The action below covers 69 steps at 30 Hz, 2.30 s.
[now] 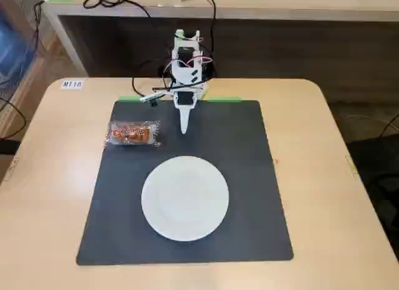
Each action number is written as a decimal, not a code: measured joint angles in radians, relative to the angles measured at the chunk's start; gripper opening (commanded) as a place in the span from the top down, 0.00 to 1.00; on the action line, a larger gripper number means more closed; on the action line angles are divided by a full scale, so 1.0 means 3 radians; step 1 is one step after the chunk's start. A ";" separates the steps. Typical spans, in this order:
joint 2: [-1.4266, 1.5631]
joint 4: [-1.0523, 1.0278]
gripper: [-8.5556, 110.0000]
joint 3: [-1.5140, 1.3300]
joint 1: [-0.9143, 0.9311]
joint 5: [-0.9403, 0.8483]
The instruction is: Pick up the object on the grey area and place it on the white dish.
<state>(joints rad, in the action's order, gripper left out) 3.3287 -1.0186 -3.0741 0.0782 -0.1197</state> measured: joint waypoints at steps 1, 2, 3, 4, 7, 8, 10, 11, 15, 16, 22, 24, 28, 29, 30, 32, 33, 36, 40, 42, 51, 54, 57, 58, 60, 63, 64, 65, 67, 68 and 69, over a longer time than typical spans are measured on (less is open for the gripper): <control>0.0000 0.0000 0.93 0.0000 0.0000 0.0000; 0.0000 -0.0010 0.93 0.0005 0.0000 0.0036; 0.0000 -0.0010 0.93 0.0015 0.0000 0.0112; 0.0000 -0.0015 0.93 0.0015 0.0000 0.0153; 0.0000 -0.0020 0.93 0.0015 0.0000 0.0179; 0.0000 -0.0020 0.93 0.0015 0.0000 0.0179; 0.0000 -0.0020 0.93 0.0015 0.0000 0.0179; 0.0000 -0.0020 0.93 0.0015 0.0000 0.0179; 0.0000 -0.0020 0.93 0.0015 0.0000 0.0179; 0.0000 -0.0026 0.93 0.0026 0.0000 0.0174; 0.0000 -0.0031 0.93 0.0455 -0.0148 0.0061; 0.0000 -0.0041 0.93 0.0711 -0.0112 0.0010; 0.0000 -0.0205 0.93 0.1186 0.0169 -0.0102; -0.0005 -0.0266 0.93 0.1289 0.0220 -0.0133; -0.0026 -0.0337 0.93 0.1391 0.0266 -0.0174; -0.0235 -0.0476 0.93 0.1646 0.0363 -0.0281; -0.0383 -0.0552 0.93 0.1779 0.0430 -0.0337; -0.0900 -0.0777 0.93 0.2224 0.0644 -0.0491; -0.1667 -0.1202 0.93 0.2930 0.0961 -0.0690; -0.2035 -0.1401 0.93 0.3196 0.1150 -0.0736; -0.2976 -0.1652 0.93 0.3354 0.1416 -0.0828; -0.3262 -0.1703 0.93 0.3462 0.1519 -0.0926; -0.3549 -0.1728 0.93 0.3569 0.1703 -0.1038; -0.3636 -0.1733 0.92 0.3595 0.1759 -0.1079; -0.3779 -0.1733 0.90 0.3620 0.1820 -0.1156; -0.3958 -0.1733 0.86 0.3666 0.1917 -0.1283; -0.4014 -0.1733 0.82 0.3697 0.1963 -0.1319; -0.4060 -0.1733 0.78 0.3722 0.2020 -0.1360; -0.4137 -0.1733 0.75 0.3774 0.2112 -0.1437; -0.4157 -0.1733 0.71 0.3794 0.2148 -0.1478; -0.4178 -0.1733 0.67 0.3814 0.2173 -0.1519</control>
<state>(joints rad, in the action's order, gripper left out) 2.0755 -1.5386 -1.9297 0.7302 -0.5752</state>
